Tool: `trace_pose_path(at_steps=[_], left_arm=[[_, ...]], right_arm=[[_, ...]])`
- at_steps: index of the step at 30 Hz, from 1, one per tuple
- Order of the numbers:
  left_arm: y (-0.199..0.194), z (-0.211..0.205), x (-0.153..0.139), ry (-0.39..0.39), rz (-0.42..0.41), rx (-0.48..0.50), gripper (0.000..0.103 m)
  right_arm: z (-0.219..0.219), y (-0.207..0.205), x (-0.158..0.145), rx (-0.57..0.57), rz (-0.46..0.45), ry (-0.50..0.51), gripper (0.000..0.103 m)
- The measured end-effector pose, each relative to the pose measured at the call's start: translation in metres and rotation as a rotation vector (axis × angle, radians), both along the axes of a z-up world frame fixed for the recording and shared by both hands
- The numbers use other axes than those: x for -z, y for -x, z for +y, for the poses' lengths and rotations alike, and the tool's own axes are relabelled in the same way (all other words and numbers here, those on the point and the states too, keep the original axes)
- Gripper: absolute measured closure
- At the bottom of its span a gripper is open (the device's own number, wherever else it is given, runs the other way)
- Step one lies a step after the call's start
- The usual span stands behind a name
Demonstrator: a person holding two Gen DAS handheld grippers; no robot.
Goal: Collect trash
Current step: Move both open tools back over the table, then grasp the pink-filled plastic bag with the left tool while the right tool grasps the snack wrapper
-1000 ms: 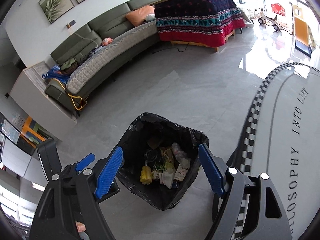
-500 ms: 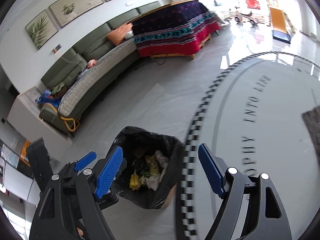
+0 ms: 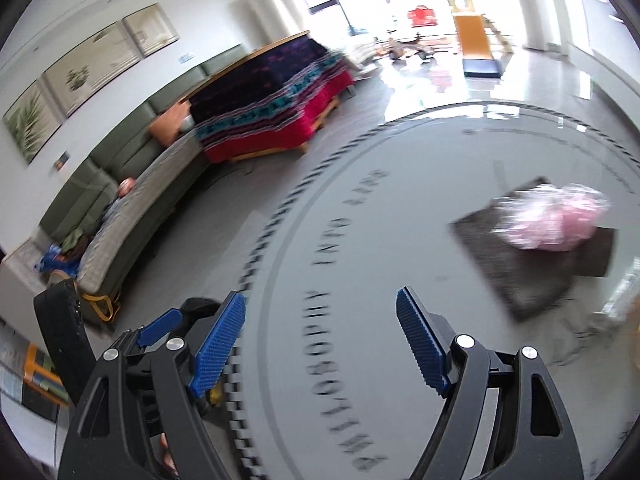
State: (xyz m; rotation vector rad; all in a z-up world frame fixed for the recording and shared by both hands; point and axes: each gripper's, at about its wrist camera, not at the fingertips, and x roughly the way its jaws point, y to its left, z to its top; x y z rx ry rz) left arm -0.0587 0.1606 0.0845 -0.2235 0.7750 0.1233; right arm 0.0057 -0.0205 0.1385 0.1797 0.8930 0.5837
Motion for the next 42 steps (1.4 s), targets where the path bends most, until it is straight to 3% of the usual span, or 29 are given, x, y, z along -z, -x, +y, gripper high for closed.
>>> trace_pose_path(at_steps=[13,18,21,24,34,35,36,38,42], left_arm=[[-0.063,-0.107,0.000,-0.043,0.023,0.233,0.006],[-0.074,-0.144,0.009,-0.053,0.038,0.311,0.006],[-0.079,-0.166,0.020,-0.072,0.058,0.352,0.006],[-0.081,-0.180,0.028,-0.082,0.077,0.383,0.006],[-0.088,-0.187,0.035,-0.081,0.098,0.399,0.006],[-0.090,-0.187,0.034,-0.083,0.098,0.400,0.006],[-0.092,-0.187,0.033,-0.088,0.096,0.402,0.006],[-0.095,-0.187,0.031,-0.100,0.092,0.405,0.006],[-0.108,-0.194,0.025,-0.116,0.078,0.422,0.006]], right_arm=[[-0.143,-0.044,0.019,0.265,0.023,0.044,0.024],[-0.184,-0.053,0.043,0.359,0.115,0.089,0.025],[-0.197,-0.059,0.066,0.387,0.203,0.095,0.035],[-0.203,-0.065,0.087,0.416,0.270,0.115,0.036],[-0.203,-0.087,0.110,0.515,0.285,0.213,0.036],[-0.205,-0.090,0.115,0.522,0.294,0.205,0.038],[-0.206,-0.089,0.114,0.527,0.281,0.208,0.052],[-0.207,-0.089,0.112,0.521,0.244,0.229,0.061],[-0.215,-0.090,0.110,0.528,0.224,0.178,0.065]])
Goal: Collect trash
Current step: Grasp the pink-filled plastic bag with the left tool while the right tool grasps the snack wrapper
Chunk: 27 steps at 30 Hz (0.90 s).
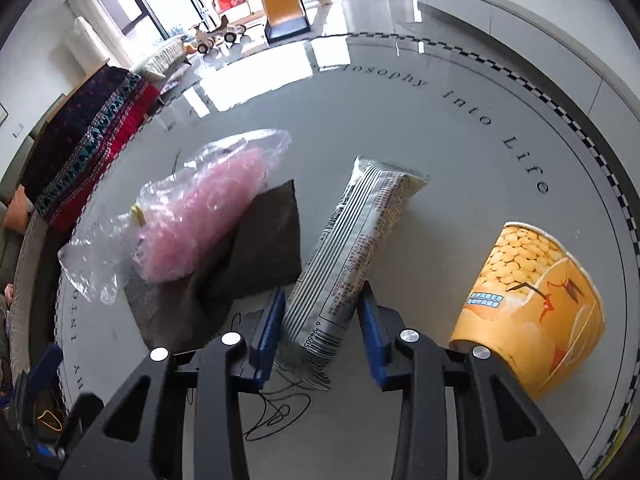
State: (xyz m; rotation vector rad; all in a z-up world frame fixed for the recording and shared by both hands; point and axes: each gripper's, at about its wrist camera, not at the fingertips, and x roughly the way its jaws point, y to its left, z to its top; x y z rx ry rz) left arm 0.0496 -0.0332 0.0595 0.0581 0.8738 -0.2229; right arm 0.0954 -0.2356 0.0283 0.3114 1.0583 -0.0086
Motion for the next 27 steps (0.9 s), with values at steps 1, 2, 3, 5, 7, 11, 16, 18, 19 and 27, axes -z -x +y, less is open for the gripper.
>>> trace_pose_path(at_steps=[1,2,3,5,7,11,16,18,19,27], left_arm=[[-0.005,-0.002,-0.002,-0.001,-0.002,0.006,0.006],[-0.012,-0.007,-0.003,0.000,-0.002,0.018,0.006],[-0.016,-0.009,-0.003,-0.001,-0.003,0.027,0.006],[-0.029,-0.018,-0.003,-0.003,-0.004,0.053,0.006],[-0.039,-0.024,-0.003,0.006,0.001,0.073,0.006],[-0.065,-0.032,0.000,0.040,0.013,0.109,0.006],[-0.095,-0.039,0.006,0.010,-0.006,0.130,0.006],[-0.108,-0.040,0.012,0.005,0.003,0.137,0.006],[-0.114,-0.040,0.016,0.004,0.007,0.140,0.006],[-0.125,-0.044,0.031,0.000,-0.028,0.155,0.026]], right_arm=[[-0.002,0.000,-0.001,-0.001,-0.006,-0.005,0.065],[-0.004,0.002,-0.001,-0.003,-0.009,-0.011,0.065],[-0.006,0.003,-0.001,-0.005,-0.011,-0.018,0.065],[-0.011,0.002,-0.001,-0.007,-0.019,-0.031,0.065],[-0.020,0.002,-0.002,0.000,-0.032,-0.061,0.065],[-0.025,0.006,-0.006,-0.002,-0.050,-0.069,0.065],[-0.024,0.009,-0.010,-0.012,-0.060,-0.060,0.065],[-0.021,0.009,-0.010,-0.016,-0.063,-0.062,0.065],[-0.019,0.008,-0.010,-0.021,-0.062,-0.062,0.065],[-0.010,0.003,-0.007,-0.021,-0.054,-0.050,0.065]])
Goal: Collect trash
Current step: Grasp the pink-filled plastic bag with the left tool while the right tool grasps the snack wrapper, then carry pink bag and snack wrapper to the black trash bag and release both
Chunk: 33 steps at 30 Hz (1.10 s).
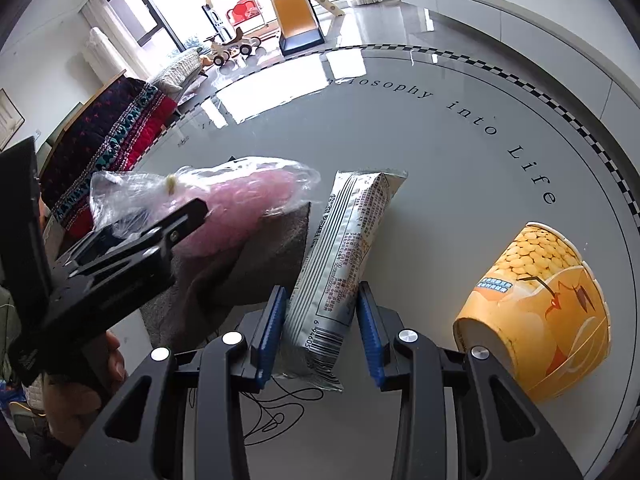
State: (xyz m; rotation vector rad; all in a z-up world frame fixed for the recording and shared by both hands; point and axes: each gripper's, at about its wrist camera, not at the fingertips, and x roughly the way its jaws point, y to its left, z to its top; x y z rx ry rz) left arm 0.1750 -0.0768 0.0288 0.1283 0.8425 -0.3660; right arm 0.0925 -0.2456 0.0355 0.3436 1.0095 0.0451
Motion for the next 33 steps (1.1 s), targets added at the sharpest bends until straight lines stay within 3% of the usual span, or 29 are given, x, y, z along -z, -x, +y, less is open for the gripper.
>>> trace_pose_path(at_steps=[4,7,11,21,33], left_arm=[[0.007,0.001,0.003,0.008,-0.025,-0.021,0.049],[0.017,-0.001,-0.001,0.030,-0.037,-0.012,0.058],[0.036,0.012,-0.017,0.097,-0.048,-0.003,0.059],[0.100,0.060,-0.051,0.142,-0.106,-0.056,0.059],[0.183,0.136,-0.081,0.190,-0.184,-0.176,0.059]], right_arm=[[0.002,0.001,-0.003,-0.002,-0.006,0.004,0.065],[0.005,0.004,-0.009,-0.005,-0.018,0.013,0.065],[0.010,0.014,-0.021,-0.011,-0.035,0.016,0.065],[0.039,0.048,-0.056,-0.051,-0.084,0.009,0.069],[0.083,0.110,-0.108,-0.105,-0.206,-0.019,0.072]])
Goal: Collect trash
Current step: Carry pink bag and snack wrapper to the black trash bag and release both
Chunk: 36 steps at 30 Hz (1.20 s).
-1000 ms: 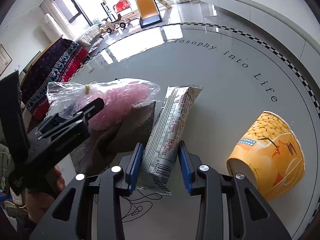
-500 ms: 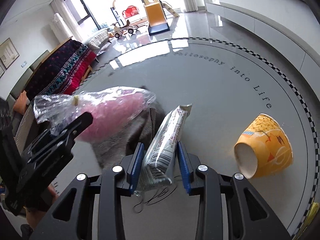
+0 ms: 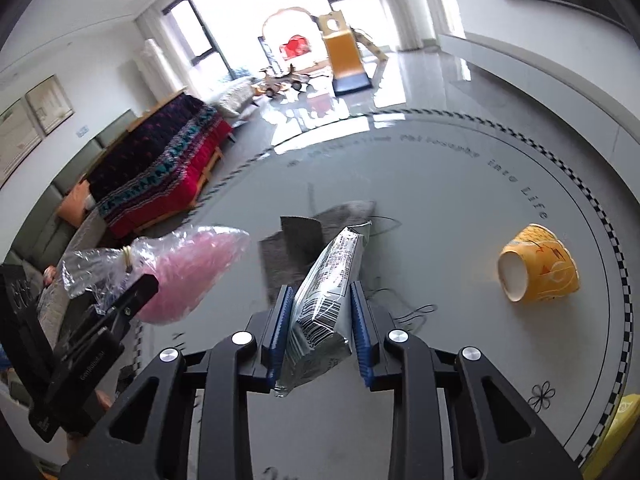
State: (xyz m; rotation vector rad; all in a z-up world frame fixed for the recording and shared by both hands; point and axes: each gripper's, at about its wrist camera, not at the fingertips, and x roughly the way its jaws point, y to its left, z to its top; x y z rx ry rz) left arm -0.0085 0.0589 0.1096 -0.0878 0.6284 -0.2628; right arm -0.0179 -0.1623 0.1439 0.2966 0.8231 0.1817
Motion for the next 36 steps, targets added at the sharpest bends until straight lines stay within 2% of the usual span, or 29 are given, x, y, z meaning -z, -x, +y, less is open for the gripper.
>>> trace_pose_path(at_steps=[11,19,22,28,35,36], left_arm=[[0.072,0.088,-0.005,0.008,-0.021,-0.173,0.059],[0.120,0.160,-0.001,0.006,-0.013,-0.347,0.059],[0.143,0.189,0.004,0.013,-0.008,-0.423,0.059],[0.178,0.241,0.021,0.012,0.022,-0.588,0.059],[0.209,0.282,0.046,-0.006,0.088,-0.774,0.057],[0.212,0.288,0.049,0.004,0.098,-0.795,0.056]], right_arm=[[0.106,0.029,-0.020,-0.212,-0.049,-0.009,0.072],[0.202,0.052,-0.015,-0.412,-0.045,-0.014,0.072],[0.256,0.067,-0.010,-0.528,-0.033,-0.003,0.072],[0.338,0.093,-0.001,-0.712,-0.030,0.013,0.072],[0.428,0.103,0.008,-0.860,0.024,-0.024,0.072],[0.445,0.103,0.009,-0.880,0.025,-0.012,0.070]])
